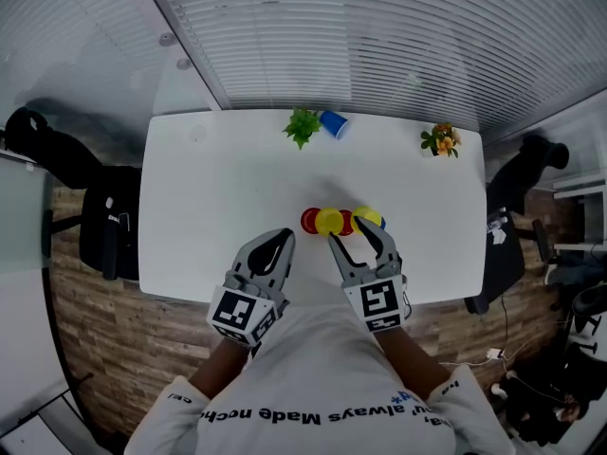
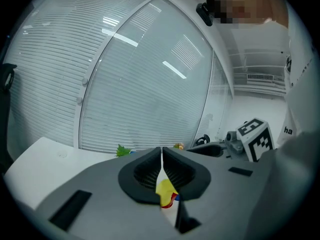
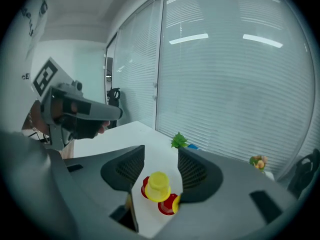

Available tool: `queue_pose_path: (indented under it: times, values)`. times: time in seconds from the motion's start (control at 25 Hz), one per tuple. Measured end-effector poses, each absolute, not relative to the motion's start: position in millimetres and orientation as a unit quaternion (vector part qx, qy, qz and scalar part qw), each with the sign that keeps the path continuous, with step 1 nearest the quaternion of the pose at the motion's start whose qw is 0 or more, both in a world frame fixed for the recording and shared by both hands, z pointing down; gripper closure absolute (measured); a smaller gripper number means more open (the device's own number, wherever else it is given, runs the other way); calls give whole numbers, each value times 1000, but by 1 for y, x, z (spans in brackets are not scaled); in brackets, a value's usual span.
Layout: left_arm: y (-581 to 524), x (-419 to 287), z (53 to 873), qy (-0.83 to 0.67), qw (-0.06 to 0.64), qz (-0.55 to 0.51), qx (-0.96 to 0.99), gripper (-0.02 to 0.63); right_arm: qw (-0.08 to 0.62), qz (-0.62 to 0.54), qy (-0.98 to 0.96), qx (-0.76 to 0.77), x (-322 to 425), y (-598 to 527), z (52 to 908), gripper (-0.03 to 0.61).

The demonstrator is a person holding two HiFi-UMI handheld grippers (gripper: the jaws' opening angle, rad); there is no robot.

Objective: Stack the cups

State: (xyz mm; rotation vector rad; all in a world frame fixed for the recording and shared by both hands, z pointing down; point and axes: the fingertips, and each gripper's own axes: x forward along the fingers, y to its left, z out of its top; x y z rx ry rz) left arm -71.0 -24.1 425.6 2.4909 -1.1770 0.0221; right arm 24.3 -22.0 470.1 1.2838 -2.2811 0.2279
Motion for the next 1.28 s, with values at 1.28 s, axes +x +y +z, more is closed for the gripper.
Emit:
queue_pose_path:
  times: [1.28]
  values:
    - [-34,-85,423,-444,196,0,874,585,403,99,-853,316,102,-225,516,386]
